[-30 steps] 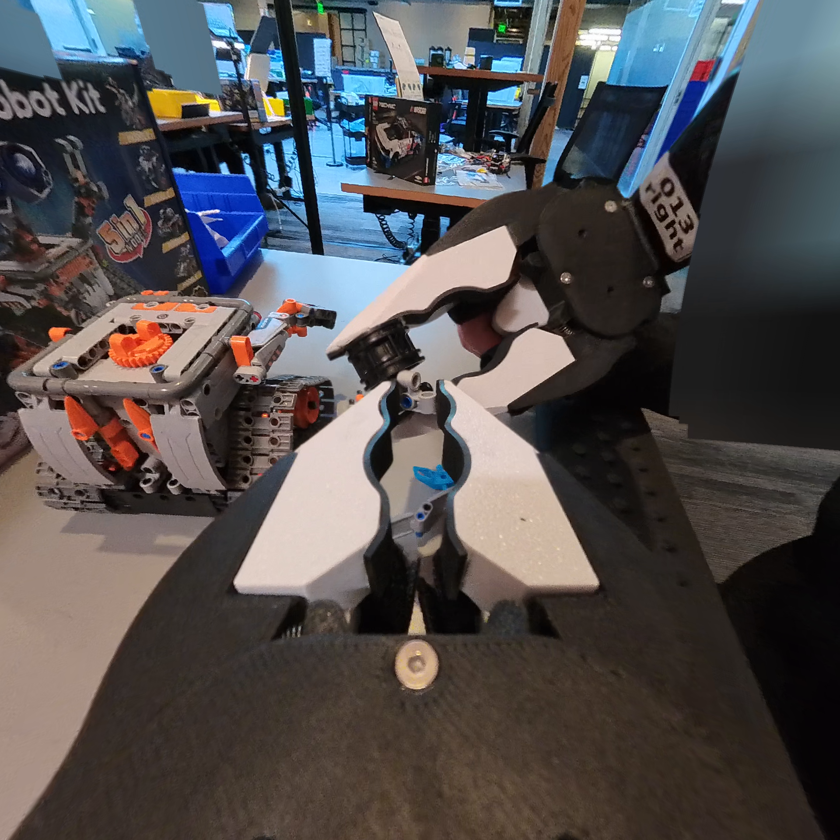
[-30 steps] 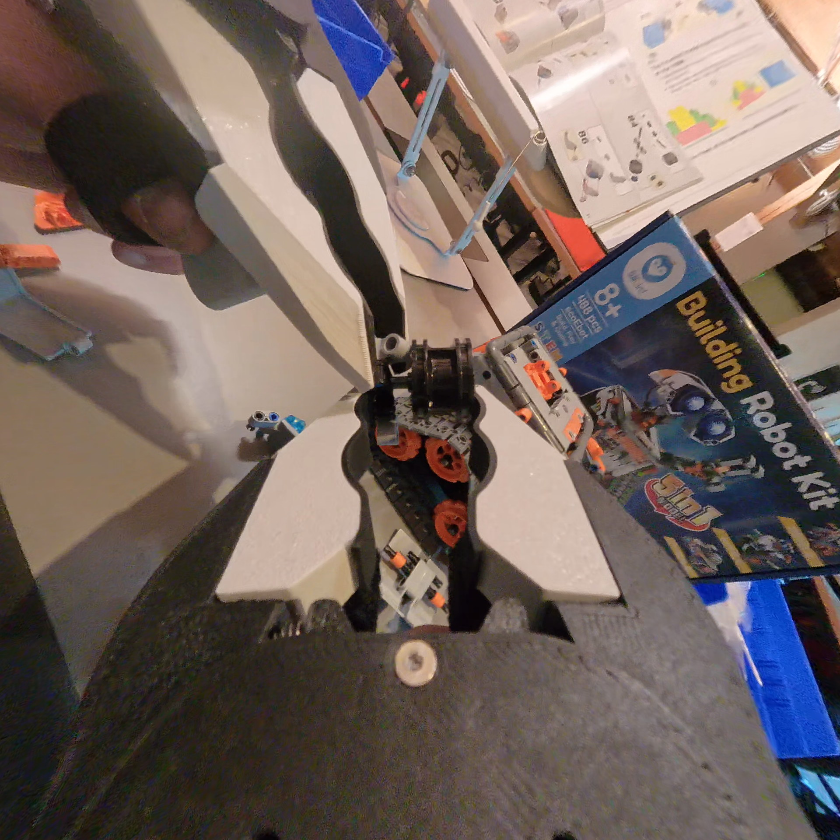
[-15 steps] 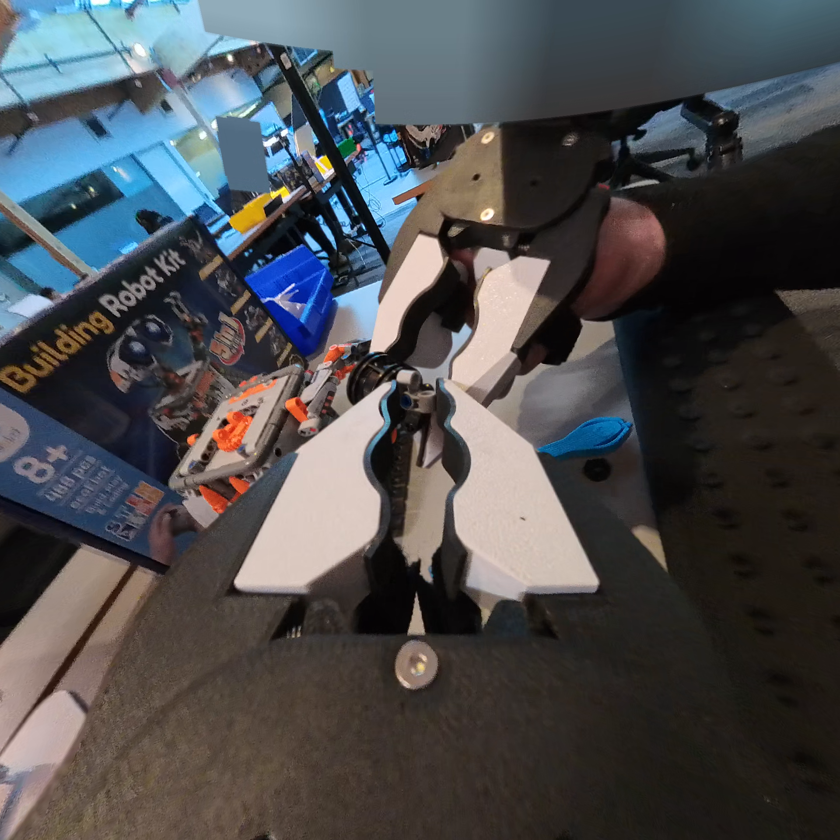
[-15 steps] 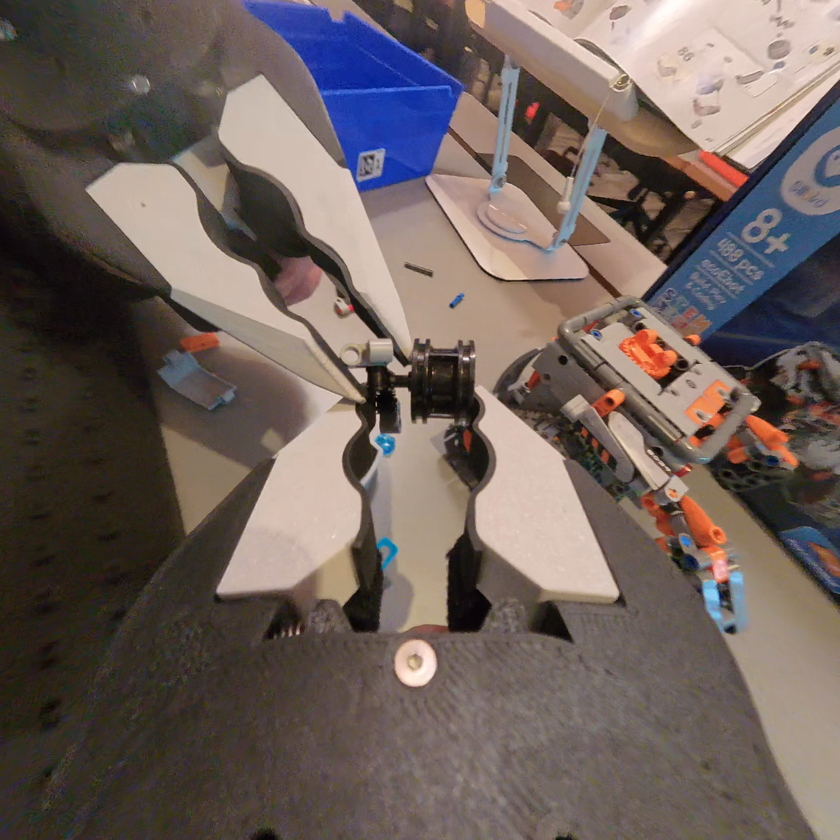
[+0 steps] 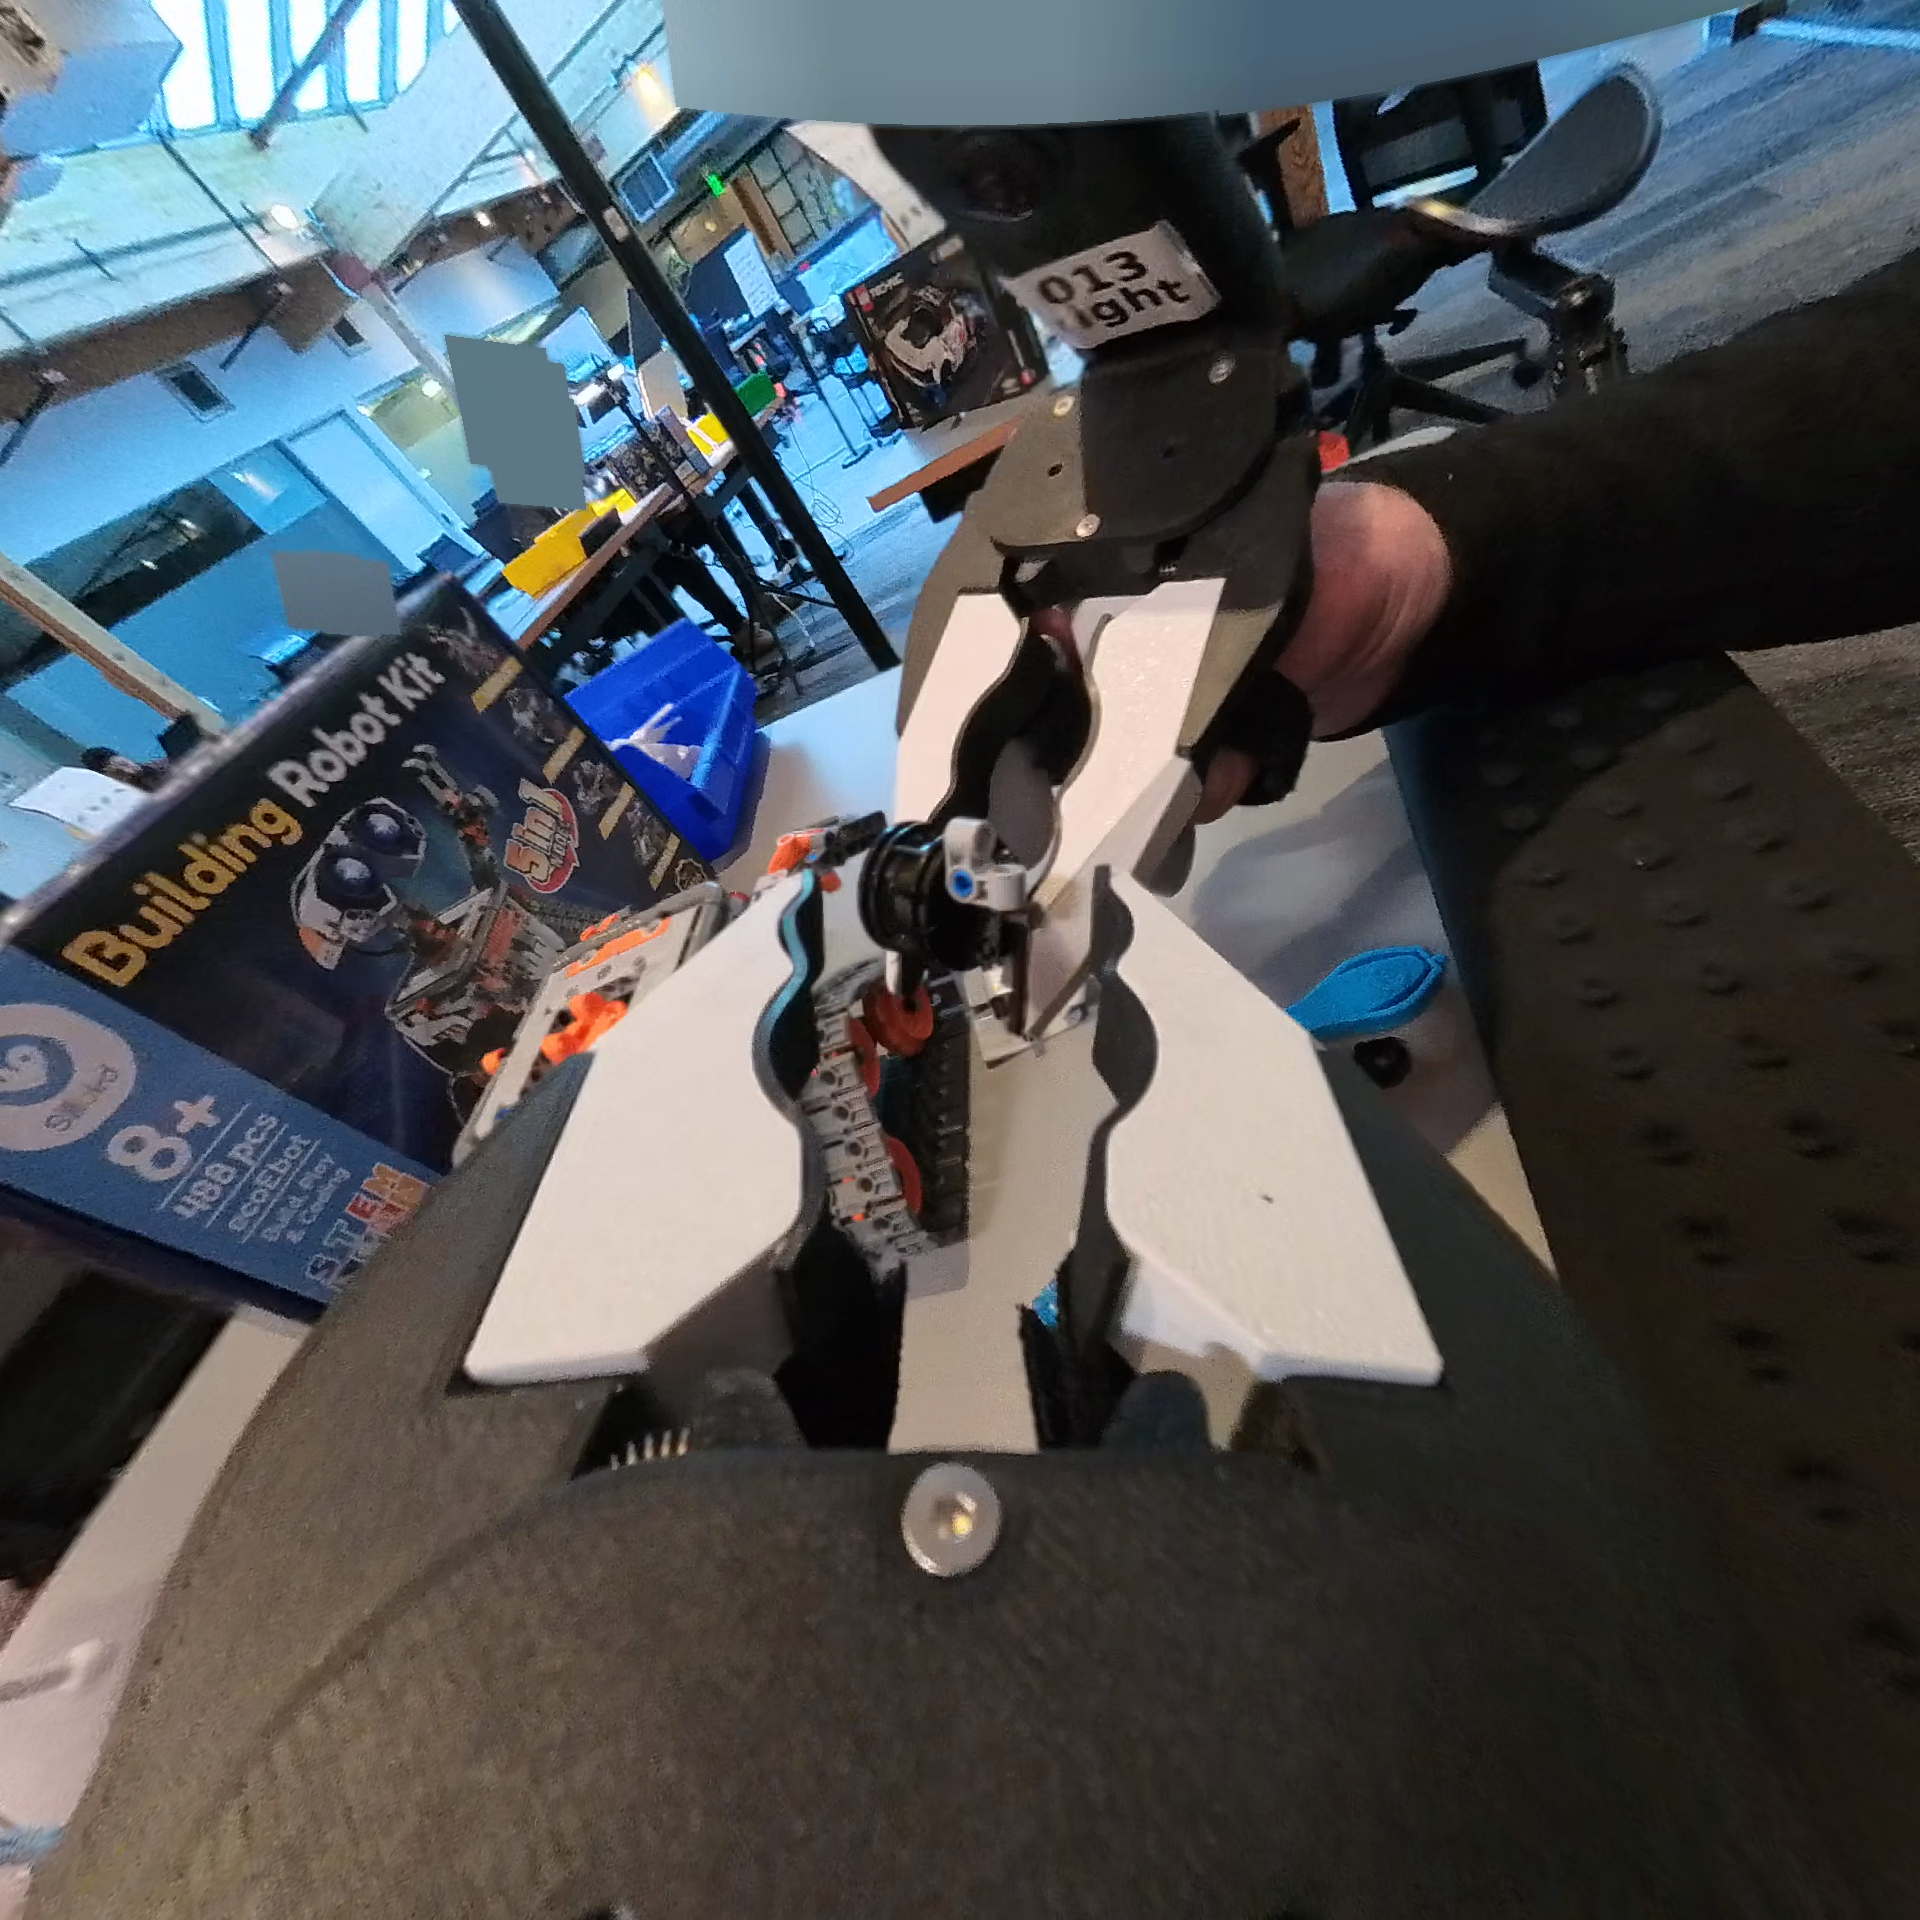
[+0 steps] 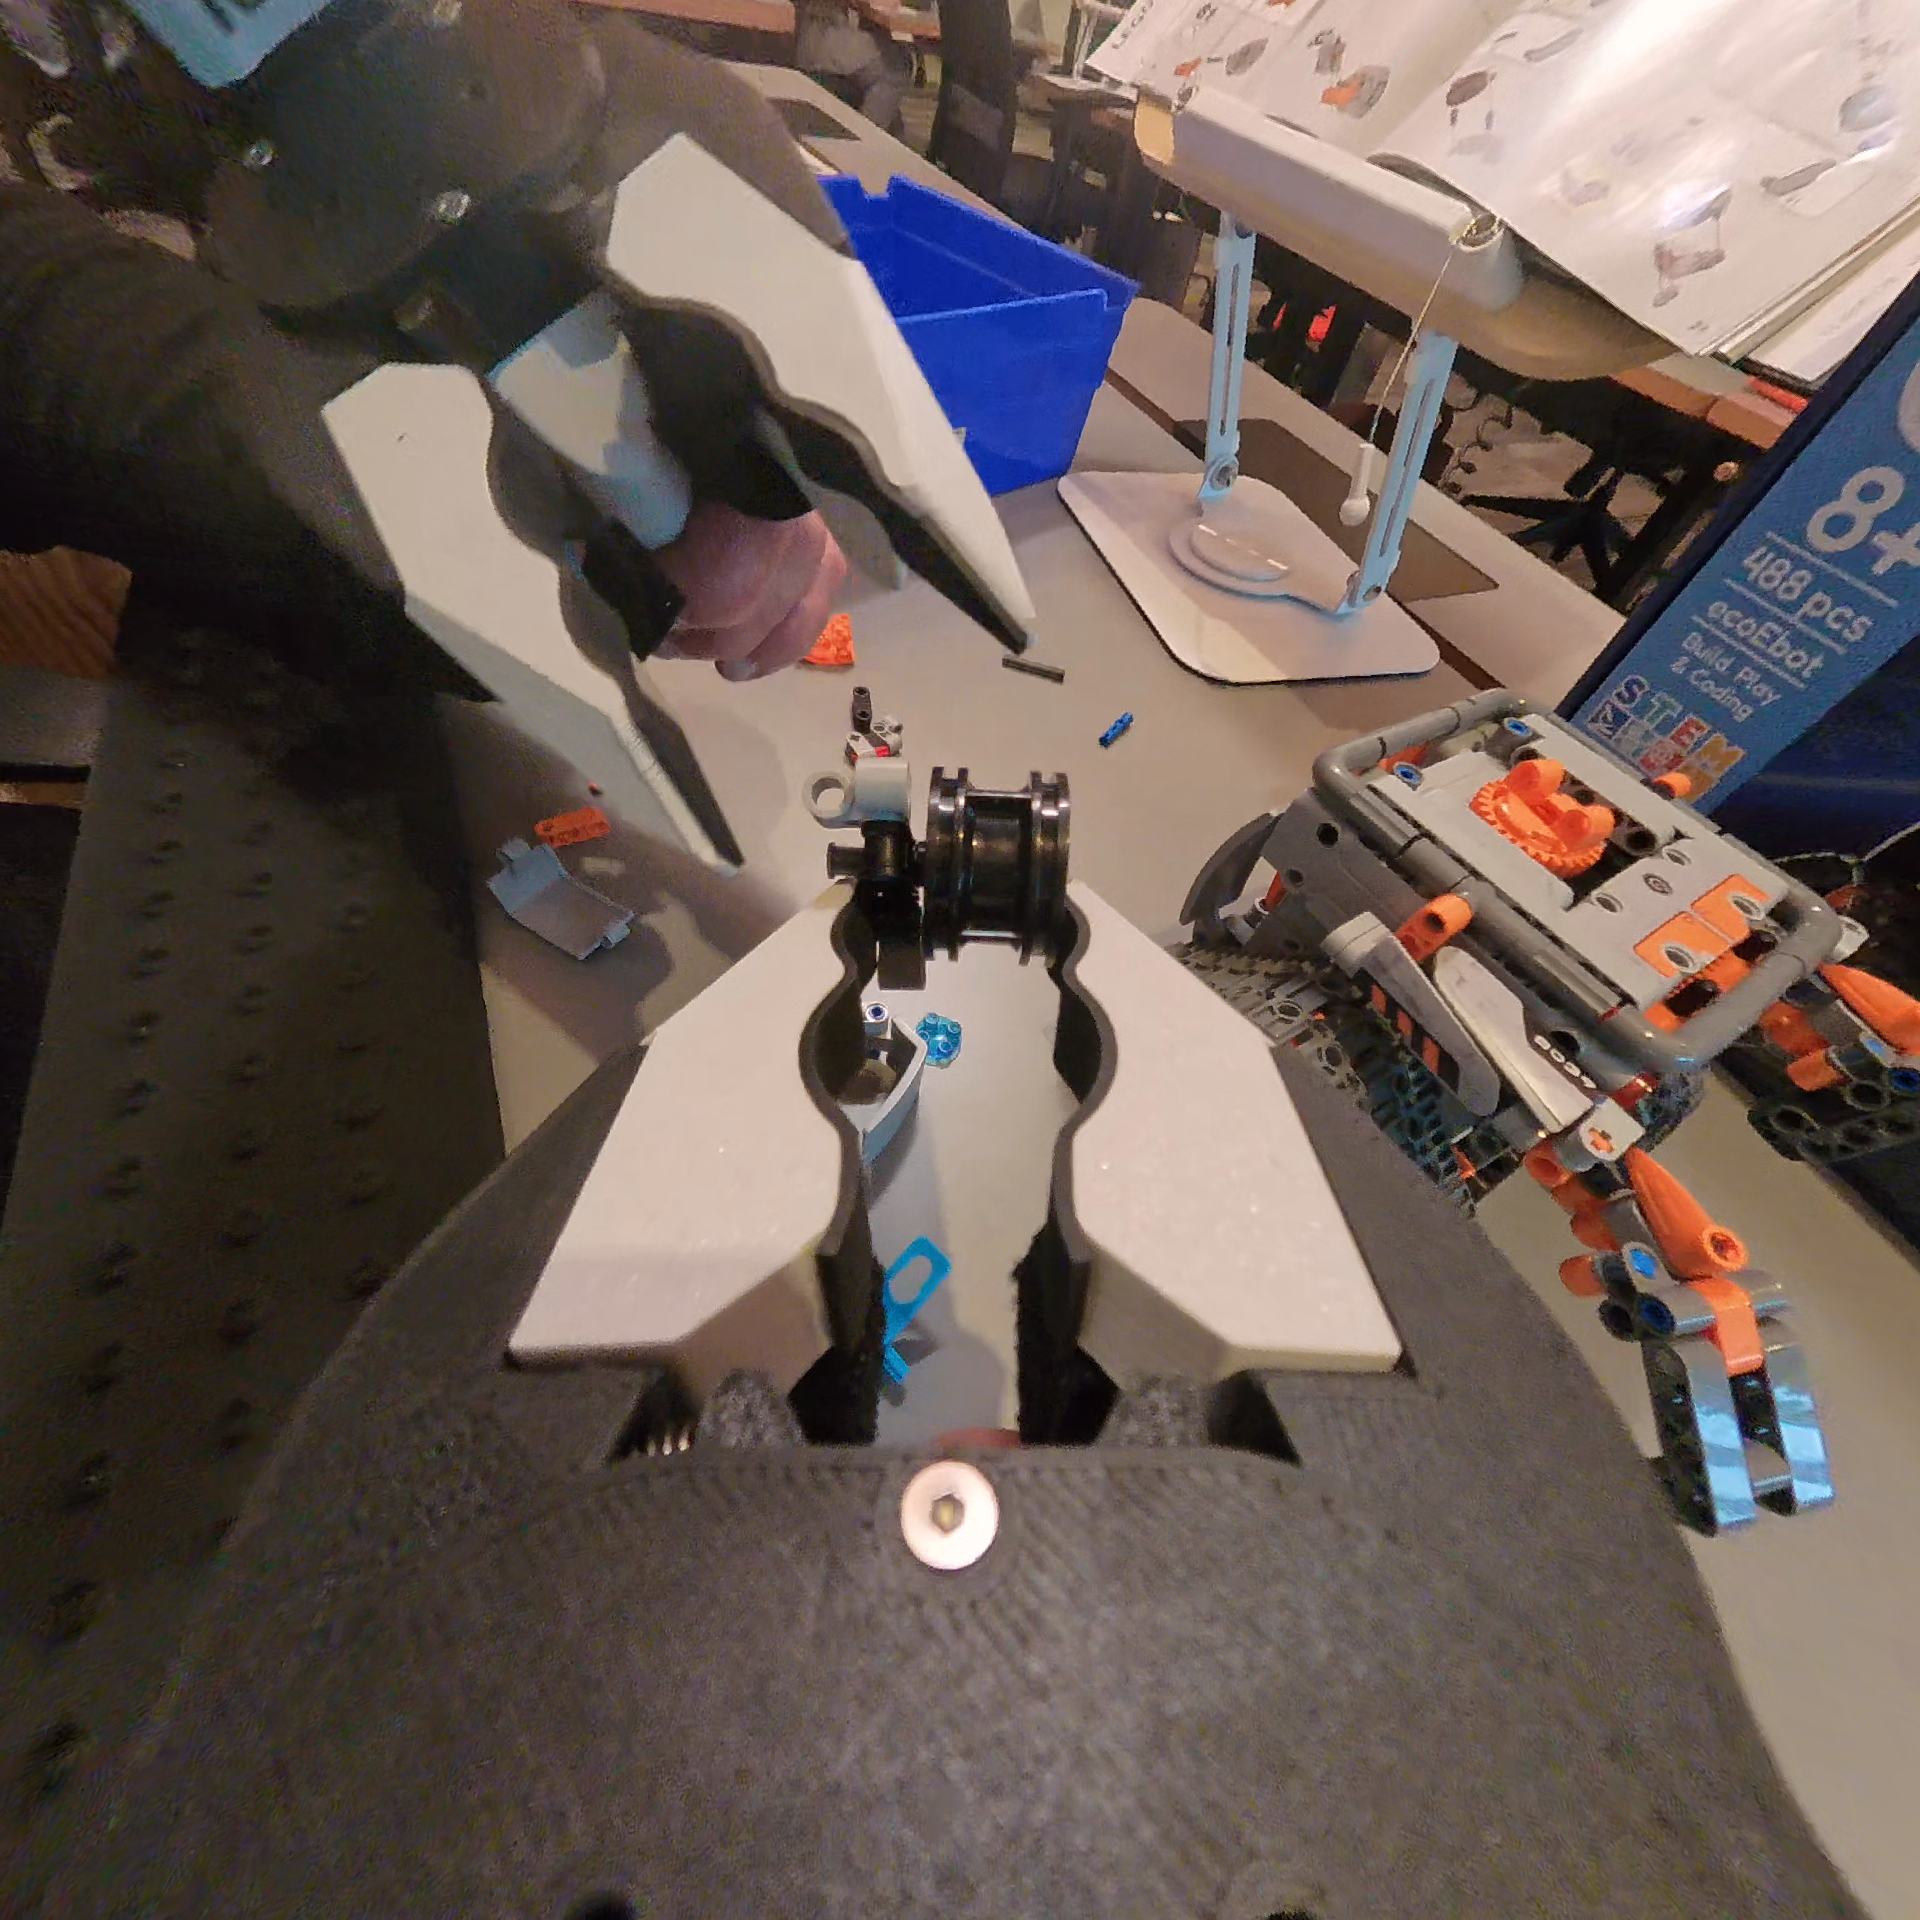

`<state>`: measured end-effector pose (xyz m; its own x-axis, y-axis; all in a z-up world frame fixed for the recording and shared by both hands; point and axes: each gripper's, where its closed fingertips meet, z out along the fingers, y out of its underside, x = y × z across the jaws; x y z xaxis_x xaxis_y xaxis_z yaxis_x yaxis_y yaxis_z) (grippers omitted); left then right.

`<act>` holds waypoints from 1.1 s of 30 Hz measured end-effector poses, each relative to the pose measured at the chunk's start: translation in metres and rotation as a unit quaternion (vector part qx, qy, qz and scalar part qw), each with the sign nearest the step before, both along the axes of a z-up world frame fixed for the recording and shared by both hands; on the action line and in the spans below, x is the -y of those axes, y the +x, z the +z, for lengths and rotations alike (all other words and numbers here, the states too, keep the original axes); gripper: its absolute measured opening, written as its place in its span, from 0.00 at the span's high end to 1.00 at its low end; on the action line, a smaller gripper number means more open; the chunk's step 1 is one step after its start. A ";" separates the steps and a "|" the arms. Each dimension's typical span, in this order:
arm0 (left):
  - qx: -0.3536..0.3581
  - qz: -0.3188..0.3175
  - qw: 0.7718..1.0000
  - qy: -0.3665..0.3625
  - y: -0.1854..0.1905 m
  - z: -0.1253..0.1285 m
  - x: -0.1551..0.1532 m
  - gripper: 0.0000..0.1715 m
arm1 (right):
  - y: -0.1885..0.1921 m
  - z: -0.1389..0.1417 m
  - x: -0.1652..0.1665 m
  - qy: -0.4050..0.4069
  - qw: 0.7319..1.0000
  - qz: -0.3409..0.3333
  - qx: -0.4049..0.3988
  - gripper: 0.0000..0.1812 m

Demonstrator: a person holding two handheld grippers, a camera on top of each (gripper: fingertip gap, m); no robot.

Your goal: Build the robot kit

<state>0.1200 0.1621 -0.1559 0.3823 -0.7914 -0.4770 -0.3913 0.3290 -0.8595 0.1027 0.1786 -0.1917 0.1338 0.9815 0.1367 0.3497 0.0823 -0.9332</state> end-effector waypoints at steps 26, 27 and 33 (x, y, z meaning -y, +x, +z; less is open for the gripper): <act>-0.093 -0.081 0.989 0.078 0.003 -0.009 0.022 0.79 | -0.002 0.013 0.022 0.300 0.953 0.006 0.042 0.82; -0.095 -0.079 0.989 0.086 0.003 -0.009 0.022 0.79 | -0.002 0.014 0.023 0.297 0.954 0.006 0.039 0.82; -0.098 -0.084 0.987 0.094 0.003 -0.006 0.025 0.79 | -0.003 0.017 0.026 0.312 0.950 0.003 0.033 0.82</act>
<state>0.1232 0.1368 -0.1624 0.1382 -0.7266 -0.6730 -0.4702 0.5499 -0.6903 0.0992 0.1526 -0.1747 0.0984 0.7076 0.6998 0.4037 0.6144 -0.6779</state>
